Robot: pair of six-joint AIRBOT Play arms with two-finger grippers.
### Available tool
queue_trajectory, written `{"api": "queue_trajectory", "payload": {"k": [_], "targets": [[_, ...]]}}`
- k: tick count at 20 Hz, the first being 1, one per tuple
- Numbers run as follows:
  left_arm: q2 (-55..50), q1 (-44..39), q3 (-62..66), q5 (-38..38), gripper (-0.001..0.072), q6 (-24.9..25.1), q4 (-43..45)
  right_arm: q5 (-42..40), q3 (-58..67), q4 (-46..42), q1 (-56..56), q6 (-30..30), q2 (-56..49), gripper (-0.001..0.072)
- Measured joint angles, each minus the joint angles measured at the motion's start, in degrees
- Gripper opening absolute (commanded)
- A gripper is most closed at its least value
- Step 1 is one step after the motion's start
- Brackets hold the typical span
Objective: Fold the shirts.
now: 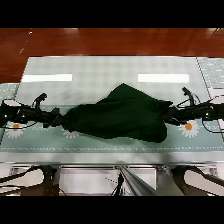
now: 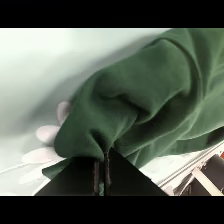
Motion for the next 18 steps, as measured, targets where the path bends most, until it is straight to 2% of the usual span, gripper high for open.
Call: {"api": "queue_trajectory", "payload": {"k": [3, 4, 5, 6, 7, 13, 18], "targets": [[0.02, 0.0, 1.01, -0.33, 0.0027, 0.04, -0.15, -0.02, -0.61, 0.04, 2.45, 0.26, -0.31, 0.0529], [0.04, 0.0, 1.27, -0.39, 0.0027, 0.04, -0.24, -0.07, -0.7, 0.04, 2.89, 0.33, -0.33, 0.0494], [0.04, 0.0, 1.51, -0.39, 0.0028, 0.07, -0.28, -0.09, -0.81, 0.07, 3.23, 0.57, -0.39, 0.0343], [0.04, 0.0, 1.66, -0.44, 0.0028, 0.04, -0.33, -0.09, -0.87, -0.11, 3.48, 0.72, -0.44, 0.0119], [0.04, 0.0, 1.81, -0.44, 0.0027, 0.04, -0.35, -0.13, -0.87, 0.0, 3.65, 0.79, -0.44, 0.0025], [3.23, 0.0, 5.4, -0.61, 0.0026, 0.04, -2.47, 3.93, 2.54, 2.32, 4.0, -0.81, 0.98, 0.0024], [12.44, -0.02, 21.94, 0.24, 0.0027, 0.02, -8.11, 4.7, 17.73, 3.76, 4.0, -0.9, 9.35, 0.0024]]}}
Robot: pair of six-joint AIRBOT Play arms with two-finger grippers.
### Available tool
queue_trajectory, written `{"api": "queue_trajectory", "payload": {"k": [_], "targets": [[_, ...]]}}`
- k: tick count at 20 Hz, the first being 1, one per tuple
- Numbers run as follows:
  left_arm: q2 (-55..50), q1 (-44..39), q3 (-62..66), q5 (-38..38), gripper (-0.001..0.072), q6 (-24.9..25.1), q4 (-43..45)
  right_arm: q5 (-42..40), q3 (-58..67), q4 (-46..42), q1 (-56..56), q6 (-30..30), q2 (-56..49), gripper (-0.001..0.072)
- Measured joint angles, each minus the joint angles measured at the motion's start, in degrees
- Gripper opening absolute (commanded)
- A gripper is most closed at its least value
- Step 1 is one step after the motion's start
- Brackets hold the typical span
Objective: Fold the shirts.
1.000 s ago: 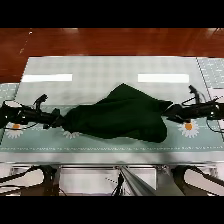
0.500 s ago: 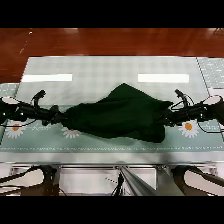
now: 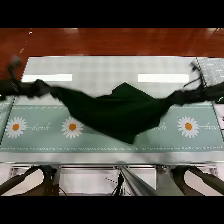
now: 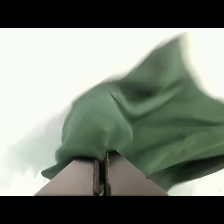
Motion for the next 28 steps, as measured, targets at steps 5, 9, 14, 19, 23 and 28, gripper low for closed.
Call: {"api": "queue_trajectory", "payload": {"k": [5, 9, 14, 19, 23, 28], "targets": [[6.64, 0.0, 26.03, 5.84, 0.0026, -1.95, -4.24, -7.98, 19.21, -0.63, 0.0, 3.13, 10.01, 0.0023], [8.09, 0.0, 44.94, 7.61, 0.0025, -3.17, -4.87, -14.71, 30.77, -2.58, 0.0, 7.54, 15.56, 0.0023], [10.45, 0.0, 56.76, 6.73, 0.0025, -5.73, -0.61, -13.77, 41.51, -5.14, 0.07, 12.33, 17.94, 0.0023], [12.48, 0.0, 58.07, -5.64, 0.0025, -10.14, 13.6, -1.92, 45.99, -11.63, 0.07, 17.46, 18.25, 0.0023], [12.83, -2.14, 50.88, -15.52, 0.0025, -11.41, 18.58, 11.85, 46.77, -18.93, 0.07, 20.2, 15.5, 0.0023], [12.83, -11.08, 33.38, -17.22, 0.0026, -11.47, 20.41, 22.8, 45.92, -26.03, 2.03, 20.09, 4.33, 0.0023]]}}
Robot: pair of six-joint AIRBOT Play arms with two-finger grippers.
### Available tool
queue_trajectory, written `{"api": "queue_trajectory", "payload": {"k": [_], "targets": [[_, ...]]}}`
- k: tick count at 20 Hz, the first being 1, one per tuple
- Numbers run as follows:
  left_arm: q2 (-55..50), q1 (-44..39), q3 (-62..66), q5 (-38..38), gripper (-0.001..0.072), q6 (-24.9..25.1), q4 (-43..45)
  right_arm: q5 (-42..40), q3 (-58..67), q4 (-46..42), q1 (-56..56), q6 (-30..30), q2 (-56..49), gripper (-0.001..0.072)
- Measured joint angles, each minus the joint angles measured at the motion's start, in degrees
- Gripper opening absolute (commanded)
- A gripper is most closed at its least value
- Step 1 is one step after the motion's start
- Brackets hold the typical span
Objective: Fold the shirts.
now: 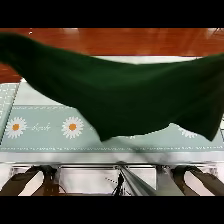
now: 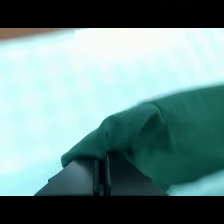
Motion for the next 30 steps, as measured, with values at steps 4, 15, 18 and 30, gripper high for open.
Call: {"api": "queue_trajectory", "payload": {"k": [4, 15, 18, 30], "targets": [[-0.35, -7.56, -17.14, 9.18, 0.0026, 1.68, 0.37, -5.51, -0.37, -5.64, 3.43, -2.34, -12.98, 0.0024], [-4.24, -11.91, -45.03, 22.58, 0.0026, 4.04, 0.55, -23.26, 0.13, -7.93, 4.92, 2.01, -34.71, 0.0475], [-4.59, -11.98, -46.53, 23.39, 0.0026, 4.44, 0.48, -17.25, 1.49, -9.64, 3.67, -1.16, -33.9, 0.0473], [-4.83, -12.02, -47.45, 24.33, 0.0026, 6.14, 0.48, -18.38, -52.57, 1.92, -6.82, 0.22, 1.07, 0.0499]]}}
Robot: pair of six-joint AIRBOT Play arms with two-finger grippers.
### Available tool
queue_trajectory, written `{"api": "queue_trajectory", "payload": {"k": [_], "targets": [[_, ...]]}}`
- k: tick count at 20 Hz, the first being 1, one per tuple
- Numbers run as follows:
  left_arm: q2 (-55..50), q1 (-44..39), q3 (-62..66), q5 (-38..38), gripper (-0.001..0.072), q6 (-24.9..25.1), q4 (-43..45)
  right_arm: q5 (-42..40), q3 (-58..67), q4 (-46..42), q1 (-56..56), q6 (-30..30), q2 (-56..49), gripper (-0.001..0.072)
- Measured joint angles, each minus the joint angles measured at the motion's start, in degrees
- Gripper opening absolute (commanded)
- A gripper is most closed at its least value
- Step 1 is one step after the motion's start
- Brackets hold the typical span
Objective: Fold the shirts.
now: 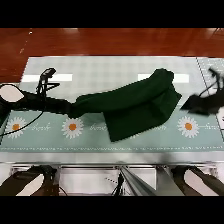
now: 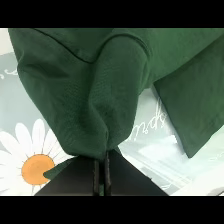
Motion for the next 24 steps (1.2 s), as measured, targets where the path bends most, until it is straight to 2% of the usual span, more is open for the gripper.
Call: {"api": "queue_trajectory", "payload": {"k": [3, 7, 14, 19, 20, 22, 23, 24], "targets": [[0.0, 0.0, 0.0, 0.04, 0.0026, 0.5, 0.0, -7.19, -14.05, 6.08, 0.09, 0.44, 6.58, 0.0499], [0.0, 0.0, 0.0, 0.11, 0.0027, 0.74, 0.0, -16.0, -25.07, 13.55, 3.08, 1.95, 9.44, 0.0499], [0.0, 0.0, 0.0, 0.13, 0.0026, 0.92, -0.02, -32.89, -30.67, 17.53, 15.89, 10.88, 6.78, 0.05], [0.0, 0.0, 0.0, 0.13, 0.0027, 0.92, -0.04, -44.26, -31.06, 23.87, 23.19, 13.53, 0.83, 0.0482], [0.0, 0.0, 0.0, 0.13, 0.0026, 0.9, -0.04, -47.01, -31.08, 25.35, 24.39, 13.68, -0.24, 0.0407], [0.0, 0.0, 0.0, 0.13, 0.0026, 0.92, -0.04, -51.32, -31.17, 26.88, 25.99, 13.81, -1.9, 0.0069], [0.0, 0.0, 0.0, 0.13, 0.0027, 0.9, -0.04, -52.52, -30.93, 27.58, 26.45, 13.84, -2.32, 0.0025], [0.0, 0.0, 0.0, 0.13, 0.0026, 0.92, -0.04, -53.57, -30.36, 27.91, 26.82, 13.22, -2.45, 0.0025]]}}
